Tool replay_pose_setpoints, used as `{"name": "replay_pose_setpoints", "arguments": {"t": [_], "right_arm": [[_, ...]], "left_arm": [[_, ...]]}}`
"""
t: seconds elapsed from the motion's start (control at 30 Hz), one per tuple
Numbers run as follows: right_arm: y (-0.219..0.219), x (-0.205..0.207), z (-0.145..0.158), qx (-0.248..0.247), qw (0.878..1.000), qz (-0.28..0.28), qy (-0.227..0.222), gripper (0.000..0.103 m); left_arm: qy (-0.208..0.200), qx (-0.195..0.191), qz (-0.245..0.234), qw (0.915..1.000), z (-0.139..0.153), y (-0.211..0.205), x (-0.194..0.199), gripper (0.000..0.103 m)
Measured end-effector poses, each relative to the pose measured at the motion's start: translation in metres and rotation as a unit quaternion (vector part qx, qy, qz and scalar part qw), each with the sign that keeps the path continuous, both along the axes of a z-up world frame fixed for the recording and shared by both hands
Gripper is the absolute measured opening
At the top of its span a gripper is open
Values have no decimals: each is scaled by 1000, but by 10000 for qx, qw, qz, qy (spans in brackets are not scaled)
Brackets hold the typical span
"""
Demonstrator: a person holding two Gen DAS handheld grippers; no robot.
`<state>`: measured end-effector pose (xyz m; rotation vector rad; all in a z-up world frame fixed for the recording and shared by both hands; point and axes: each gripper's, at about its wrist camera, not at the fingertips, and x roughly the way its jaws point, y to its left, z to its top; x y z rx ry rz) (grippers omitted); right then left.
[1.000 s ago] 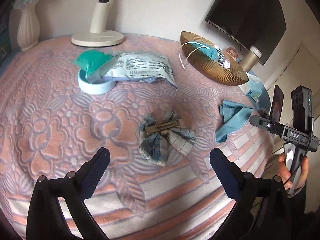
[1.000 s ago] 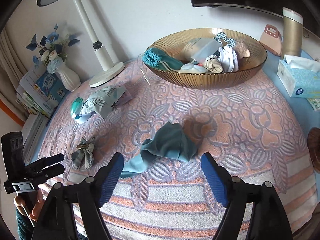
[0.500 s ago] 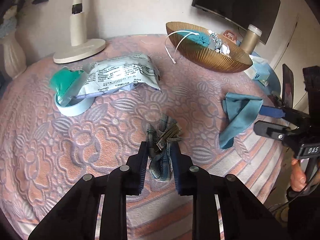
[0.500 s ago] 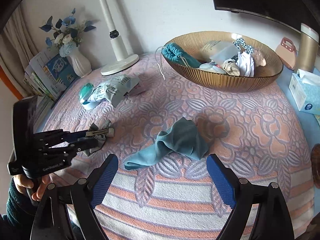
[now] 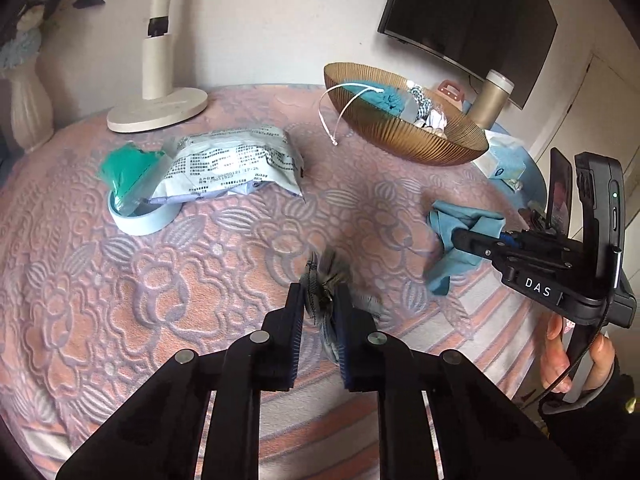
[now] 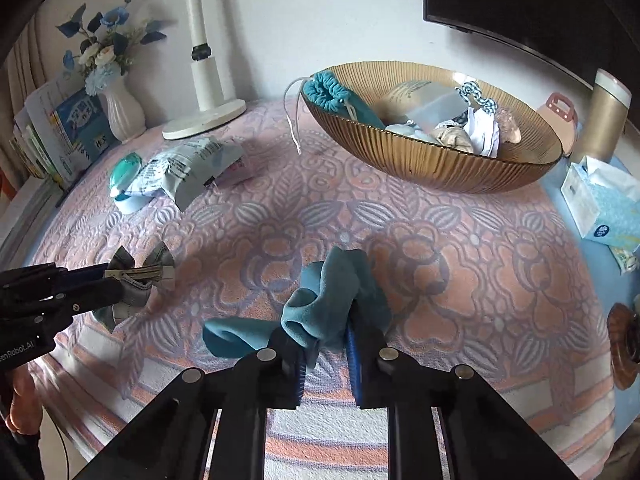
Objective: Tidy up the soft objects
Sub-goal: 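Grasp the plaid bow clip with the left tool while the right tool carries the sock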
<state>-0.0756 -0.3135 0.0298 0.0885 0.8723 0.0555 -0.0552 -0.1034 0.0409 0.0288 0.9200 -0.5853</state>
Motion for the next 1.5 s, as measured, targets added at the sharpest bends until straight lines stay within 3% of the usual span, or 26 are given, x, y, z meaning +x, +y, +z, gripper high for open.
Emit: {"name": "replay_pose_setpoints", "arguments": {"t": [0.17, 0.3, 0.37, 0.5, 0.57, 0.6, 0.7, 0.77, 0.8, 0.83, 1.07, 1.17, 1.3, 1.43, 1.5], "right_arm": [[-12, -10, 26, 50, 9993, -170, -333, 14], [-15, -15, 44, 66, 9981, -179, -580, 14], [-17, -19, 45, 66, 9980, -159, -610, 14], [-28, -21, 33, 262, 9984, -169, -468, 14], [-33, -21, 26, 371, 9985, -162, -373, 14], [-35, -22, 22, 389, 9985, -166, -347, 14], [-40, -23, 15, 472, 9984, -153, -283, 14], [-41, -24, 11, 515, 9982, -141, -259, 14], [-41, -23, 9, 529, 9982, -147, -243, 14], [-42, -23, 7, 549, 9981, -154, -218, 14], [-46, -22, -4, 675, 9977, -69, -40, 15], [-46, -23, -7, 684, 9976, -18, 68, 26], [-47, -31, -7, 629, 9980, -9, 25, 67], [-48, -41, -3, 532, 9985, 114, 13, 73], [-48, -47, -1, 451, 9989, 161, -21, 82]], "left_arm": [[-202, -253, -29, 9995, 32, -2, 0, 12], [-504, -154, -220, 9984, 56, -16, 1, 13], [-544, -7, -166, 9984, 54, -20, 5, 13], [-171, 12, -69, 9998, 30, -18, 9, 13], [-80, 160, 38, 9998, 16, -16, 7, 22], [-50, 292, 98, 9995, 9, -16, 5, 32], [222, 487, 117, 9985, -10, -10, 0, 36], [343, 470, 82, 9983, -17, -5, -2, 54], [292, 421, 37, 9987, -17, -4, -4, 77], [314, 384, -9, 9988, -16, -3, -5, 92], [193, 632, -23, 9978, -15, -14, 0, 92], [220, 697, -9, 9973, -20, -16, 3, 92], [159, 681, -22, 9975, -20, -14, 1, 92], [169, 603, -30, 9980, -19, -8, -1, 92], [209, 540, -36, 9983, -19, -6, -1, 91]]}}
